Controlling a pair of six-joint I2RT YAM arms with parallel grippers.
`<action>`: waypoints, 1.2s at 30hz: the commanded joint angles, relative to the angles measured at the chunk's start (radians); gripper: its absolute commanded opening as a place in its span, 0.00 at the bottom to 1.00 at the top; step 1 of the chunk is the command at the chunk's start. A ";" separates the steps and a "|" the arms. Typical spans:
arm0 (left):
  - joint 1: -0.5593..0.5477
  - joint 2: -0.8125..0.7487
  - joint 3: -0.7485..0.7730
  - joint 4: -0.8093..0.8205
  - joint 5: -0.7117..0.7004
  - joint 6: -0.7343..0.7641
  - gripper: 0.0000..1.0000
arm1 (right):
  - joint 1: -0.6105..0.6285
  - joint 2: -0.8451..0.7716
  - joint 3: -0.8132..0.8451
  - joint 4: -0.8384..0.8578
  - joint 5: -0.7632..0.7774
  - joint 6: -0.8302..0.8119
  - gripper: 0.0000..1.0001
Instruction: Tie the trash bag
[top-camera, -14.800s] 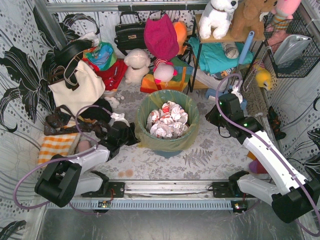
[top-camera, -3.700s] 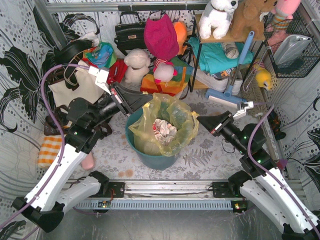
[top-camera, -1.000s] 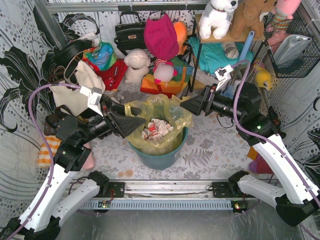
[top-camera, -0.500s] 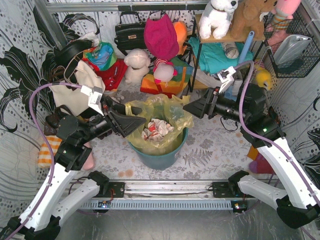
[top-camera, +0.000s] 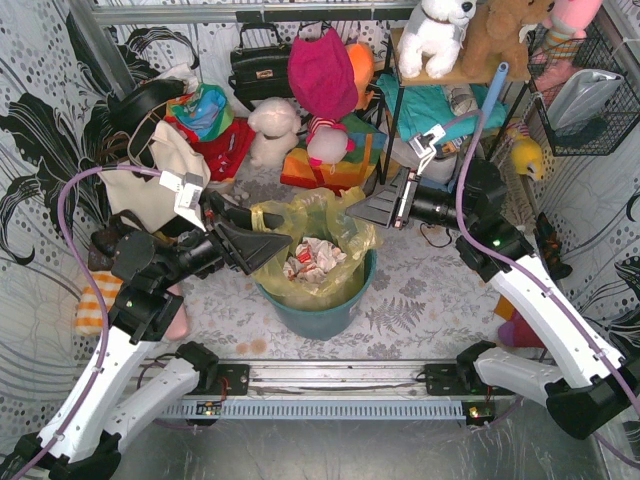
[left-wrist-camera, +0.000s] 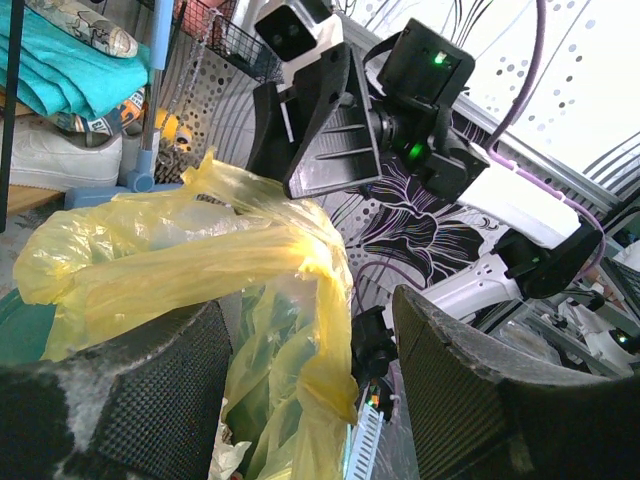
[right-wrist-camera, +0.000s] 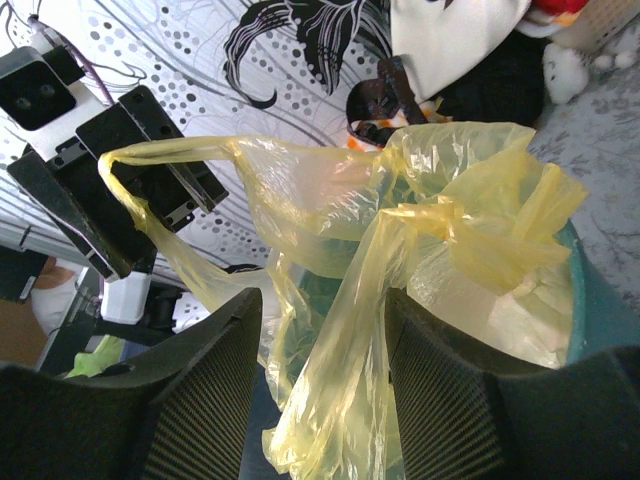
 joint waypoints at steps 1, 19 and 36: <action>0.000 -0.007 -0.005 0.063 0.006 -0.008 0.71 | 0.006 0.032 -0.044 0.235 -0.080 0.122 0.49; 0.001 0.229 0.356 0.131 0.009 0.057 0.70 | 0.025 0.149 0.321 0.400 0.060 0.051 0.50; 0.000 0.270 0.327 0.343 -0.082 -0.024 0.72 | 0.026 0.060 0.222 0.449 0.216 0.001 0.47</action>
